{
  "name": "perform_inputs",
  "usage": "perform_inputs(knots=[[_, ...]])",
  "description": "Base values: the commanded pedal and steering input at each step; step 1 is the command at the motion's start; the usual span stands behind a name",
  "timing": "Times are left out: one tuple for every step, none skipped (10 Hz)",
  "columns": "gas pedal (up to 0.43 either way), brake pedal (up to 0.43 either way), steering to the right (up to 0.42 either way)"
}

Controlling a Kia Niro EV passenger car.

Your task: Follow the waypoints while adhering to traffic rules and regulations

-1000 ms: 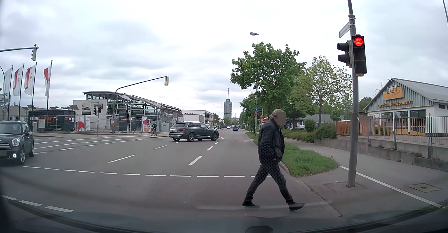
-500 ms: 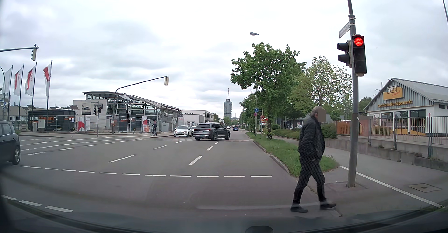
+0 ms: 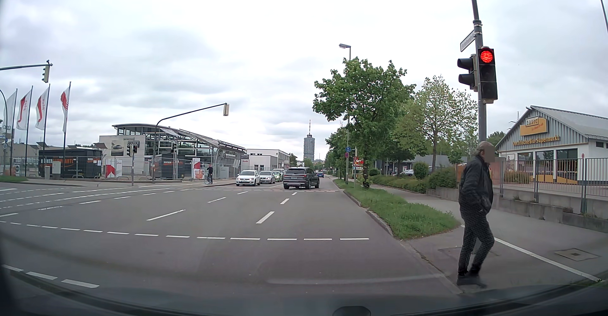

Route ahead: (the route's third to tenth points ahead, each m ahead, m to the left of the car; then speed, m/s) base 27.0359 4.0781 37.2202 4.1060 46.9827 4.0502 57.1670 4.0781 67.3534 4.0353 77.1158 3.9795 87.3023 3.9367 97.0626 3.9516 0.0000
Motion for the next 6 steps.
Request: perform_inputs(knots=[[0.000, 0.268, 0.002], [0.000, 0.268, 0.002], [0.000, 0.268, 0.002], [0.000, 0.268, 0.002], [0.000, 0.268, 0.002], [0.000, 0.268, 0.002]])
